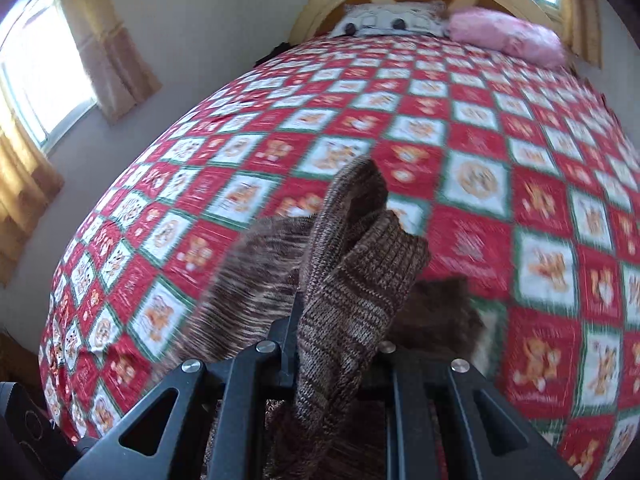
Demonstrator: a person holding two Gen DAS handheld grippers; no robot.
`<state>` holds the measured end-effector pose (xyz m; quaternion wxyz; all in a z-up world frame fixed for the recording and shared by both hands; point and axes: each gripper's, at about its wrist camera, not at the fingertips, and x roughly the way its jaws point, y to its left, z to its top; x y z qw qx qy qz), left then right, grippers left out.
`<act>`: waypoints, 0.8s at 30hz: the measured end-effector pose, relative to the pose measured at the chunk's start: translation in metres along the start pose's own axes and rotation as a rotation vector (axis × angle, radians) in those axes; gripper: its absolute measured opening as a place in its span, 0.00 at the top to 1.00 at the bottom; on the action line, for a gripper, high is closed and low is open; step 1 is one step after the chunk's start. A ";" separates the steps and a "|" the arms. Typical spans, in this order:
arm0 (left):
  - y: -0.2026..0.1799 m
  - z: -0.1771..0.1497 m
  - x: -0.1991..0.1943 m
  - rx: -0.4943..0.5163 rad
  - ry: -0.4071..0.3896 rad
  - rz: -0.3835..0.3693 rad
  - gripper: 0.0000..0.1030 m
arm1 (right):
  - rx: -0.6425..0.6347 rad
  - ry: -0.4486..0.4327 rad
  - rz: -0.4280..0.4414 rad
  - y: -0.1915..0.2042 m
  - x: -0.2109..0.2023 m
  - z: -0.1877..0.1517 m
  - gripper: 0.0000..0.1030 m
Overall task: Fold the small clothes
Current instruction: 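Grasp the sweater edge with the right gripper and lift it, then fold the lifted sweater half over the other half with the right gripper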
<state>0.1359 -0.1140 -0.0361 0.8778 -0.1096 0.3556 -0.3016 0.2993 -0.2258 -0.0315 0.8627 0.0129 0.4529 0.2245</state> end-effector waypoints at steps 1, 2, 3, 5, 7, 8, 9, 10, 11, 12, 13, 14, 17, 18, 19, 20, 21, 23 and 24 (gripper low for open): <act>-0.004 -0.002 0.007 0.011 0.017 0.001 0.89 | 0.014 0.001 0.001 -0.010 0.001 -0.007 0.84; -0.007 -0.005 0.014 0.019 0.034 0.005 0.89 | 0.025 0.001 0.001 -0.019 0.003 -0.013 0.84; -0.010 -0.008 0.019 0.026 0.052 0.009 0.89 | 0.040 0.002 0.002 -0.024 0.006 -0.018 0.84; -0.009 -0.012 0.029 0.036 0.076 0.020 0.88 | 0.081 -0.005 0.023 -0.037 0.010 -0.028 0.84; -0.009 -0.013 0.033 0.044 0.086 0.029 0.88 | 0.116 -0.011 0.046 -0.044 0.014 -0.035 0.84; -0.009 -0.013 0.034 0.047 0.086 0.030 0.88 | 0.142 -0.013 0.062 -0.048 0.018 -0.039 0.84; -0.009 -0.011 0.034 0.053 0.086 0.037 0.87 | 0.157 -0.016 0.072 -0.051 0.020 -0.041 0.84; -0.011 -0.013 0.036 0.059 0.088 0.043 0.82 | 0.187 -0.025 0.086 -0.055 0.022 -0.045 0.84; -0.013 -0.013 0.037 0.065 0.094 0.042 0.79 | 0.212 -0.037 0.102 -0.058 0.022 -0.047 0.82; -0.014 -0.013 0.035 0.072 0.104 0.036 0.72 | 0.231 -0.043 0.117 -0.060 0.022 -0.050 0.81; -0.016 -0.013 0.033 0.083 0.114 0.026 0.60 | 0.270 -0.052 0.142 -0.064 0.020 -0.054 0.81; -0.017 -0.014 0.029 0.097 0.123 0.016 0.52 | 0.314 -0.061 0.173 -0.069 0.016 -0.060 0.80; -0.013 -0.022 0.004 0.149 0.128 0.007 0.19 | 0.373 -0.072 0.169 -0.075 -0.006 -0.079 0.78; -0.009 -0.024 -0.006 0.155 0.122 -0.001 0.15 | 0.372 -0.071 0.144 -0.074 -0.012 -0.085 0.75; -0.007 -0.028 -0.013 0.159 0.118 -0.009 0.10 | 0.373 -0.077 0.094 -0.073 -0.026 -0.095 0.66; -0.003 -0.032 -0.022 0.163 0.111 -0.016 0.08 | 0.380 -0.089 0.058 -0.072 -0.037 -0.103 0.59; 0.002 -0.036 -0.032 0.164 0.098 -0.015 0.03 | 0.401 -0.120 0.015 -0.069 -0.056 -0.117 0.59; 0.016 -0.039 -0.045 0.141 0.061 0.023 0.01 | 0.419 -0.176 0.002 -0.059 -0.083 -0.137 0.59; 0.025 -0.040 -0.051 0.118 0.052 0.044 0.01 | 0.419 -0.202 0.001 -0.050 -0.094 -0.145 0.59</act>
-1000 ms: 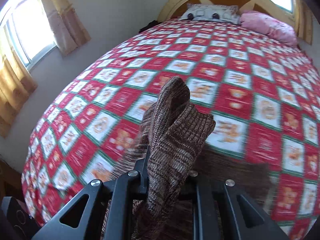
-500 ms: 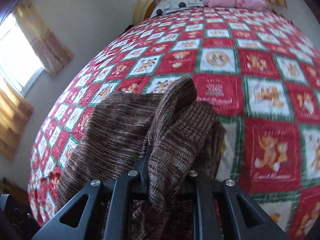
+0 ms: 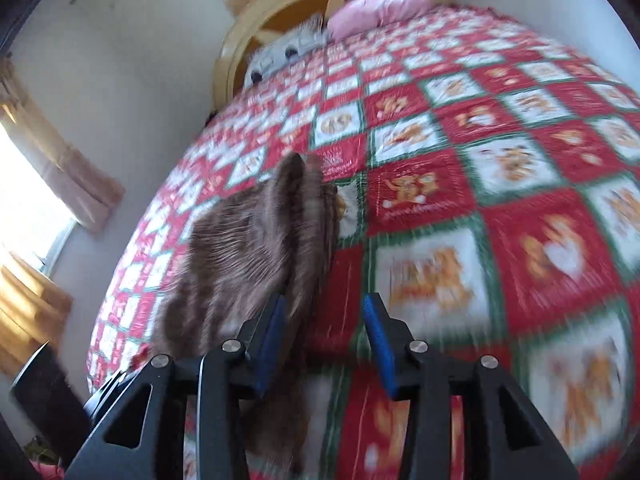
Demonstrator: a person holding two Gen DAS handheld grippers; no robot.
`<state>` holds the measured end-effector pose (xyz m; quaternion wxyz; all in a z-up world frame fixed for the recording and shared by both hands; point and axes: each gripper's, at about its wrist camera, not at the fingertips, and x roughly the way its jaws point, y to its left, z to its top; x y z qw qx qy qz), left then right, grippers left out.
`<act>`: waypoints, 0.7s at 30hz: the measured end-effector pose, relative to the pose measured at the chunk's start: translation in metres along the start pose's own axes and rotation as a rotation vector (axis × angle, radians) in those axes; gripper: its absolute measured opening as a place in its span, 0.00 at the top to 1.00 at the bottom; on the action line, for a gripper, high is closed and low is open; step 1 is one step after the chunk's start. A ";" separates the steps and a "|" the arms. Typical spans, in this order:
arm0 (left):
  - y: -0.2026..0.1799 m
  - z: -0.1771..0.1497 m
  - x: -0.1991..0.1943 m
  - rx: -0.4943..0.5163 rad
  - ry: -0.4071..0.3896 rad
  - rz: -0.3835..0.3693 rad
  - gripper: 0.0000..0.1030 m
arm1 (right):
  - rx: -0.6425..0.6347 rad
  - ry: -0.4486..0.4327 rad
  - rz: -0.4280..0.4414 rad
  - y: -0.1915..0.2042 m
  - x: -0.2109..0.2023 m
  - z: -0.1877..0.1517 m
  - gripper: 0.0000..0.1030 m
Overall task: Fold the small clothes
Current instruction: 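Fold the lifted sweater half over the other half with the right gripper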
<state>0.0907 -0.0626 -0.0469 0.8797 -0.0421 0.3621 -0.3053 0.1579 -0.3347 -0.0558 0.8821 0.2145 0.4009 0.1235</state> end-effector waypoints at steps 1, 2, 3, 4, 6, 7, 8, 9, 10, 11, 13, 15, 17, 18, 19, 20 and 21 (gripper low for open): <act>0.007 0.000 0.000 -0.022 -0.001 0.015 0.01 | -0.002 -0.020 0.004 0.005 -0.009 -0.008 0.59; 0.016 -0.001 0.000 -0.053 -0.003 0.031 0.01 | -0.013 -0.040 0.015 0.015 -0.019 -0.019 0.59; 0.023 -0.002 0.000 -0.087 -0.001 0.050 0.01 | -0.030 -0.049 0.024 0.025 -0.025 -0.027 0.59; 0.031 -0.002 0.001 -0.130 0.010 0.071 0.01 | -0.056 -0.060 0.020 0.036 -0.029 -0.036 0.59; 0.043 -0.005 0.004 -0.199 0.037 0.097 0.01 | -0.126 -0.082 0.021 0.062 -0.035 -0.051 0.59; 0.044 -0.010 0.000 -0.217 0.042 0.097 0.01 | -0.158 -0.086 0.024 0.070 -0.038 -0.060 0.59; 0.046 -0.014 -0.001 -0.228 0.045 0.099 0.01 | -0.191 -0.086 0.023 0.080 -0.038 -0.066 0.59; 0.046 -0.017 -0.002 -0.233 0.049 0.109 0.01 | -0.230 -0.083 0.011 0.093 -0.035 -0.071 0.59; 0.046 -0.022 -0.004 -0.227 0.064 0.130 0.01 | -0.275 -0.080 -0.018 0.106 -0.030 -0.076 0.58; 0.045 -0.023 -0.001 -0.216 0.077 0.143 0.01 | -0.291 -0.079 -0.030 0.108 -0.028 -0.078 0.56; 0.037 -0.028 -0.003 -0.163 0.082 0.177 0.01 | -0.310 -0.053 -0.091 0.114 -0.013 -0.083 0.51; 0.027 -0.029 0.001 -0.091 0.090 0.229 0.01 | -0.315 -0.031 -0.171 0.113 0.000 -0.089 0.51; 0.023 -0.029 0.004 -0.058 0.090 0.249 0.01 | -0.300 -0.024 -0.222 0.110 0.008 -0.089 0.51; 0.024 -0.028 0.006 -0.056 0.087 0.262 0.01 | -0.249 -0.030 -0.244 0.103 0.012 -0.088 0.51; 0.029 -0.028 0.006 -0.073 0.088 0.278 0.02 | -0.182 -0.029 -0.231 0.093 0.014 -0.085 0.51; 0.035 -0.026 0.007 -0.098 0.086 0.285 0.02 | -0.103 -0.016 -0.196 0.083 0.016 -0.083 0.52; 0.040 -0.024 0.004 -0.121 0.075 0.287 0.02 | -0.054 -0.007 -0.168 0.078 0.019 -0.081 0.58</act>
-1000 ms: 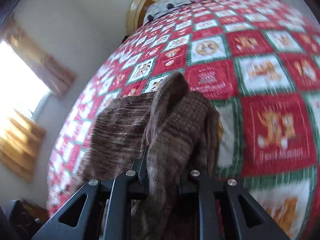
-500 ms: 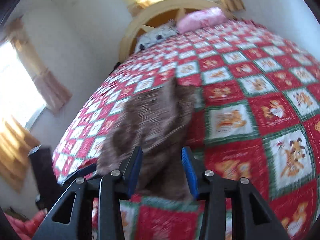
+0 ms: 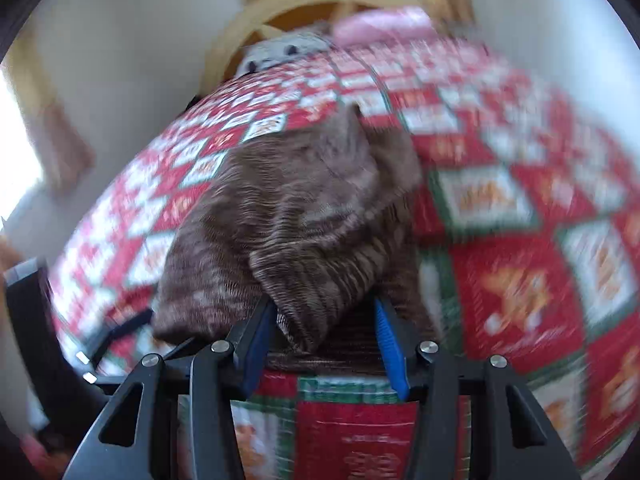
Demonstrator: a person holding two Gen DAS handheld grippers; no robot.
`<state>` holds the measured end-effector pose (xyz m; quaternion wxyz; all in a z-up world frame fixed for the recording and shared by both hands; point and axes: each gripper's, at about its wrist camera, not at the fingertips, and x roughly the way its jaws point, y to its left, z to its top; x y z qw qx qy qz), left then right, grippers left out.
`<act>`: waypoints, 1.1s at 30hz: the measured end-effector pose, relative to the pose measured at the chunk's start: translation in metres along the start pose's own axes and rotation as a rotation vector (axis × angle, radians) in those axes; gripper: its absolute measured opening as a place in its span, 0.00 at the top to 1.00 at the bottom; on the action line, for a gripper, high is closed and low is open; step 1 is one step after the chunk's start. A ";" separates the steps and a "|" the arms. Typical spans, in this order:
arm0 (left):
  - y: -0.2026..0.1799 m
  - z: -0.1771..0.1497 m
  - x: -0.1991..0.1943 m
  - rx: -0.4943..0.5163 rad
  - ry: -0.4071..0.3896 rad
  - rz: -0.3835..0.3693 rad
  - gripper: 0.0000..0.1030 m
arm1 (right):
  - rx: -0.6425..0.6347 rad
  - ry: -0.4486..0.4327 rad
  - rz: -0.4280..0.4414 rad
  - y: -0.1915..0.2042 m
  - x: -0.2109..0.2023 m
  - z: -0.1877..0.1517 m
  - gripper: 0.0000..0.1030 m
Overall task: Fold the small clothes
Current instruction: 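Fold the lifted sweater half over the other half with the right gripper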
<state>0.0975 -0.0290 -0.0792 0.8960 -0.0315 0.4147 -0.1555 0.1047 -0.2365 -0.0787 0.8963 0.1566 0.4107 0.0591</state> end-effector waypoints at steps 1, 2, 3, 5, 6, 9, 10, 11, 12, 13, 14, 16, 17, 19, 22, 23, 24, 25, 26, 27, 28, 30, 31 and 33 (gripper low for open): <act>0.008 0.002 -0.002 -0.032 -0.019 0.000 0.04 | 0.073 0.017 0.067 -0.009 0.006 0.000 0.81; 0.016 0.004 -0.003 -0.063 -0.039 0.005 0.06 | 0.123 0.028 0.117 -0.014 0.010 -0.001 0.88; 0.027 0.006 -0.004 -0.099 -0.056 0.011 0.08 | 0.181 0.025 0.178 -0.021 0.012 -0.002 0.88; 0.046 0.007 -0.005 -0.165 -0.065 -0.006 0.11 | 0.327 0.015 0.392 -0.036 0.012 -0.008 0.88; 0.055 0.007 -0.006 -0.195 -0.071 -0.015 0.12 | 0.377 0.010 0.461 -0.040 0.012 -0.010 0.88; 0.059 0.010 -0.005 -0.194 -0.062 -0.033 0.12 | 0.498 -0.002 0.540 -0.061 0.005 -0.026 0.90; 0.055 0.009 -0.005 -0.170 -0.052 -0.027 0.12 | 0.480 0.007 0.479 -0.065 0.002 -0.030 0.90; 0.051 0.008 -0.005 -0.141 -0.040 -0.023 0.12 | 0.455 0.019 0.430 -0.066 0.001 -0.033 0.90; 0.047 0.005 -0.005 -0.109 -0.025 -0.022 0.12 | 0.401 0.042 0.343 -0.068 -0.002 -0.038 0.90; 0.042 0.002 -0.006 -0.072 -0.011 -0.017 0.12 | 0.378 0.045 0.326 -0.069 -0.005 -0.040 0.90; 0.038 -0.001 -0.007 -0.033 -0.002 -0.011 0.12 | 0.363 0.047 0.321 -0.072 -0.008 -0.041 0.90; 0.033 -0.006 -0.015 0.029 0.009 -0.048 0.12 | 0.278 0.017 0.223 -0.073 -0.028 -0.034 0.90; 0.033 -0.007 -0.020 0.043 0.007 -0.082 0.12 | 0.234 -0.014 0.174 -0.072 -0.039 -0.027 0.90; 0.037 -0.006 -0.034 0.043 -0.037 -0.135 0.12 | 0.169 -0.083 0.105 -0.067 -0.059 -0.008 0.89; 0.048 0.010 -0.045 -0.011 -0.133 -0.130 0.12 | 0.051 -0.153 0.116 -0.049 -0.073 0.035 0.38; 0.052 0.017 -0.044 -0.040 -0.153 -0.115 0.12 | 0.011 -0.180 0.120 -0.044 -0.073 0.050 0.24; 0.055 0.024 -0.041 -0.065 -0.161 -0.102 0.12 | -0.038 -0.204 0.113 -0.035 -0.069 0.062 0.24; 0.057 0.032 -0.035 -0.091 -0.159 -0.090 0.12 | -0.082 -0.202 0.102 -0.027 -0.062 0.071 0.24; 0.057 0.038 -0.027 -0.112 -0.151 -0.079 0.12 | -0.136 -0.178 0.083 -0.018 -0.047 0.086 0.24; 0.057 0.043 -0.020 -0.132 -0.140 -0.075 0.12 | -0.168 -0.151 0.070 -0.012 -0.030 0.100 0.24; 0.057 0.046 -0.012 -0.152 -0.131 -0.085 0.12 | -0.186 -0.133 0.052 -0.007 -0.012 0.112 0.24; 0.055 0.045 0.000 -0.182 -0.115 -0.110 0.12 | -0.189 -0.077 0.025 -0.004 0.024 0.131 0.30; 0.051 0.042 0.006 -0.189 -0.101 -0.123 0.12 | -0.185 -0.057 0.008 -0.005 0.042 0.139 0.37; 0.043 0.033 0.015 -0.175 -0.070 -0.143 0.12 | -0.204 -0.014 -0.018 -0.005 0.072 0.144 0.39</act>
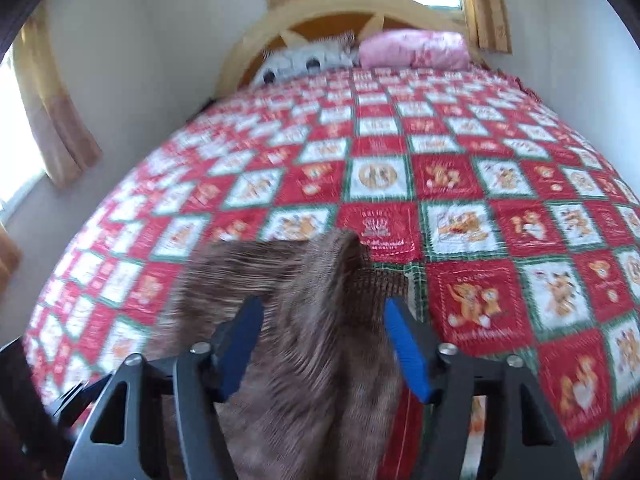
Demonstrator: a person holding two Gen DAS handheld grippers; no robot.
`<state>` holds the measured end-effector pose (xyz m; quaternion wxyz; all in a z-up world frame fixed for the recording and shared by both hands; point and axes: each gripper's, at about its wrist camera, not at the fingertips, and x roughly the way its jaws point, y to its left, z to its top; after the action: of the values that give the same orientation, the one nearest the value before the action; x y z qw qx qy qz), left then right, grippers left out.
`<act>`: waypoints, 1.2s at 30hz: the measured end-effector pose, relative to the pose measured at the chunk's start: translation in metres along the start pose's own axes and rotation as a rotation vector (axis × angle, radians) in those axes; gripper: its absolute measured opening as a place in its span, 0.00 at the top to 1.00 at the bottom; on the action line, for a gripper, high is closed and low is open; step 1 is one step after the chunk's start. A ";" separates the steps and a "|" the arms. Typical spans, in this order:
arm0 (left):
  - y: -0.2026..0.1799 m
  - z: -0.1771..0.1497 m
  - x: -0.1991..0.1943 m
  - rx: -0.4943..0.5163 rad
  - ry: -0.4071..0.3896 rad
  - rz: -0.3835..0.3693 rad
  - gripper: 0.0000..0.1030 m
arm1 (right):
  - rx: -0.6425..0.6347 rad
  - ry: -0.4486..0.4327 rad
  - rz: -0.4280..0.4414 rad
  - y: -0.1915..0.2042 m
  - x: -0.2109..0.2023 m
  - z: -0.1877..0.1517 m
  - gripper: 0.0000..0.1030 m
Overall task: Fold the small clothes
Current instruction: 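Fold the lifted sweater half over the other half with the right gripper, then open the right gripper and press the folded sweater flat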
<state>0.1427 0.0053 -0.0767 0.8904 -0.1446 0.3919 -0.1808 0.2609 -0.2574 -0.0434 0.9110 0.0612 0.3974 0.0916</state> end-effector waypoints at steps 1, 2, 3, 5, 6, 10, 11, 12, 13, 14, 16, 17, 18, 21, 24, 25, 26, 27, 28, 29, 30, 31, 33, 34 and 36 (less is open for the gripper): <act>-0.004 -0.007 0.004 0.019 0.016 -0.001 0.12 | -0.028 0.047 -0.016 0.000 0.020 -0.001 0.48; -0.007 -0.010 0.005 0.038 0.018 0.012 0.12 | -0.040 0.083 -0.029 -0.001 0.036 -0.003 0.69; -0.010 -0.010 0.005 0.053 0.016 0.021 0.11 | -0.045 0.097 -0.025 0.004 0.041 -0.008 0.72; -0.012 -0.009 0.006 0.060 0.033 -0.001 0.05 | -0.079 0.059 -0.027 0.007 0.038 -0.013 0.92; -0.013 -0.010 0.008 0.063 0.040 0.003 0.05 | -0.091 0.041 -0.023 0.008 0.032 -0.013 0.92; -0.030 -0.015 0.012 0.143 0.056 0.076 0.01 | -0.148 -0.055 -0.087 0.009 0.013 -0.003 0.97; -0.033 -0.016 0.012 0.162 0.060 0.095 0.01 | -0.157 -0.063 -0.095 0.008 0.012 -0.001 0.97; -0.038 -0.018 0.014 0.188 0.067 0.116 0.00 | -0.150 -0.050 -0.094 0.005 0.017 0.001 0.97; -0.043 -0.019 0.017 0.216 0.076 0.135 0.00 | -0.131 -0.008 -0.093 -0.002 0.030 0.000 0.97; -0.046 -0.020 0.018 0.234 0.078 0.152 0.00 | -0.128 0.015 -0.097 -0.004 0.036 -0.001 0.97; -0.050 -0.023 0.018 0.259 0.083 0.165 0.00 | -0.123 0.030 -0.101 -0.010 0.051 -0.007 0.96; -0.050 -0.023 0.018 0.262 0.085 0.167 0.00 | -0.115 0.024 -0.095 -0.011 0.050 -0.008 0.96; -0.048 -0.023 0.017 0.256 0.086 0.161 0.00 | -0.103 0.024 -0.093 -0.013 0.049 -0.006 0.96; -0.044 -0.022 0.017 0.242 0.087 0.146 0.00 | -0.113 0.033 -0.087 -0.014 0.043 -0.005 0.96; -0.043 -0.022 0.015 0.232 0.082 0.138 0.00 | -0.094 0.009 -0.119 -0.019 0.017 -0.006 0.90; -0.043 -0.022 0.016 0.229 0.082 0.134 0.00 | -0.069 -0.020 -0.166 -0.021 -0.004 -0.010 0.89; -0.042 -0.022 0.016 0.227 0.082 0.133 0.00 | -0.053 -0.041 -0.187 -0.021 -0.021 -0.014 0.89; -0.043 -0.022 0.016 0.227 0.083 0.134 0.00 | -0.042 -0.057 -0.166 -0.018 -0.037 -0.020 0.89; -0.043 -0.022 0.016 0.230 0.082 0.137 0.00 | -0.039 -0.073 -0.117 -0.011 -0.053 -0.027 0.89; -0.043 -0.022 0.017 0.233 0.083 0.141 0.00 | -0.049 -0.088 -0.066 -0.002 -0.065 -0.035 0.89; -0.043 -0.022 0.016 0.235 0.083 0.144 0.00 | -0.077 -0.095 -0.030 0.011 -0.074 -0.042 0.89; -0.043 -0.022 0.017 0.234 0.083 0.143 0.00 | -0.116 -0.099 -0.012 0.025 -0.079 -0.050 0.89; -0.043 -0.022 0.017 0.231 0.083 0.140 0.00 | -0.168 -0.065 0.005 0.048 -0.077 -0.067 0.89; -0.044 -0.022 0.017 0.230 0.083 0.139 0.00 | -0.171 -0.035 0.021 0.054 -0.073 -0.074 0.89; -0.044 -0.022 0.017 0.234 0.083 0.145 0.00 | -0.184 0.018 0.022 0.061 -0.061 -0.089 0.89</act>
<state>0.1274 -0.0442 -0.0844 0.8950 -0.0036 0.4139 -0.1664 0.1472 -0.2074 -0.0487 0.9082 -0.0192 0.3947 0.1381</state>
